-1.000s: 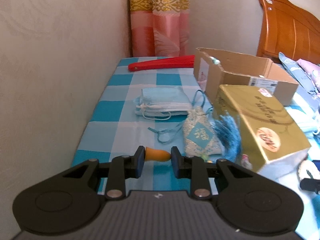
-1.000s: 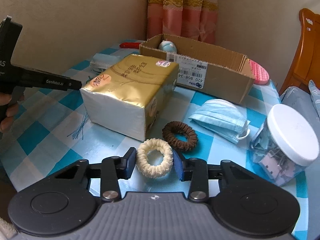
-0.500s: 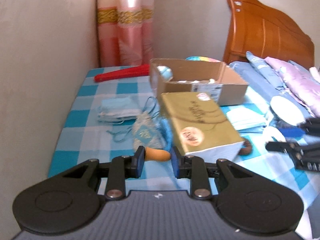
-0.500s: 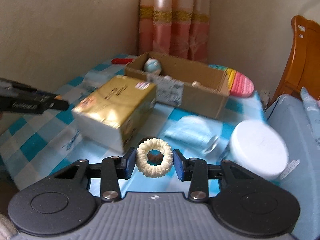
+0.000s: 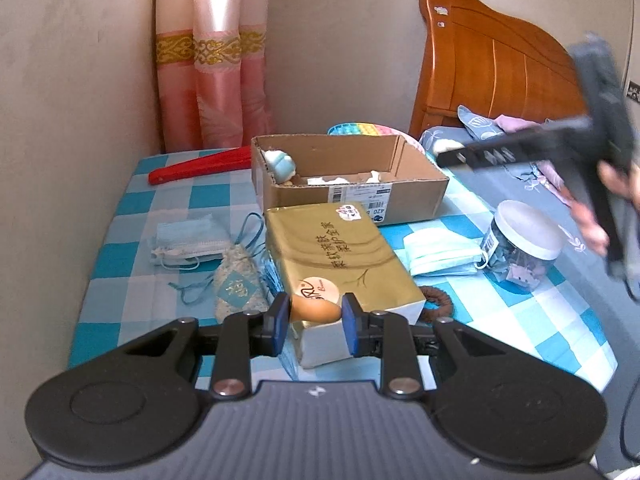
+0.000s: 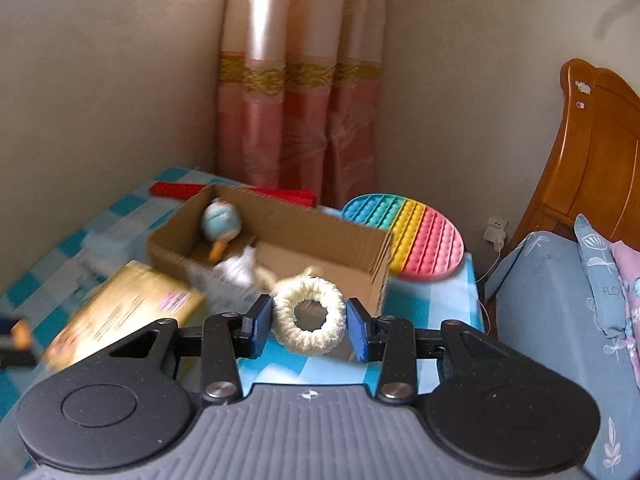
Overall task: Organize soft objects
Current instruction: 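Carry the earplug and cream hair tie into the cardboard box and open both grippers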
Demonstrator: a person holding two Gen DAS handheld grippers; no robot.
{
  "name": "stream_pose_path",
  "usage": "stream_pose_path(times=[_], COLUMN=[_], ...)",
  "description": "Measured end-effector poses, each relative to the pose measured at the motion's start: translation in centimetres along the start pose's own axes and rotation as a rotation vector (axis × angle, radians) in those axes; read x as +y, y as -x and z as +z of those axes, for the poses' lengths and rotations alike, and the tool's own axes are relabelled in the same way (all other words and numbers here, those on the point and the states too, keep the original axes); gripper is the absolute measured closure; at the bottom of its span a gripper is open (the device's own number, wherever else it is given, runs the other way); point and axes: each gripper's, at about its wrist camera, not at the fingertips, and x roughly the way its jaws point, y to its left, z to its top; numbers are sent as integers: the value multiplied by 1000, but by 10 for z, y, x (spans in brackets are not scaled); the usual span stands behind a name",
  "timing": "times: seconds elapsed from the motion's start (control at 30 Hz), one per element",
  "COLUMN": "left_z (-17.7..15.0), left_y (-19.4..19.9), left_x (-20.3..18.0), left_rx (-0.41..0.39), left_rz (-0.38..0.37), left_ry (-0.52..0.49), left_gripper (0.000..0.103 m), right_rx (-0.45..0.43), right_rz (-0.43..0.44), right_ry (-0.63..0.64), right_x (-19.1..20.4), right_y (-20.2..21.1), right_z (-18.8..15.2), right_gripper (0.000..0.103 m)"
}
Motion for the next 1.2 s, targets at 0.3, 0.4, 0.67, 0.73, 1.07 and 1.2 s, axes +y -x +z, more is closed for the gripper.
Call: stream_pose_path(times=[0.3,0.4,0.67,0.73,1.07,1.2], left_z=[5,8,20,25,62,87], left_y=[3,3,-3,-6,-29,-46], left_x=[-3,-4,-9,-11,-26,-35], left_rx=[4,6,12,13,10,8], left_rz=[27,32,33,36,15,1], left_ry=[-25,-32,-57,-76,-150,-173], left_gripper=[77,77,77,77,77,77], right_rx=[41,63,24,21,44,48], right_rz=[-53,-38,29,40,6,11], right_ry=[-31,-32,-38,-51,-84,-112], right_x=[-19,-19,-8,-5,14,22], right_y=[-58,-67,-35,-23,31,45], right_z=[30,29,15,11,-39,-61], right_gripper=[51,24,0,0,0,0])
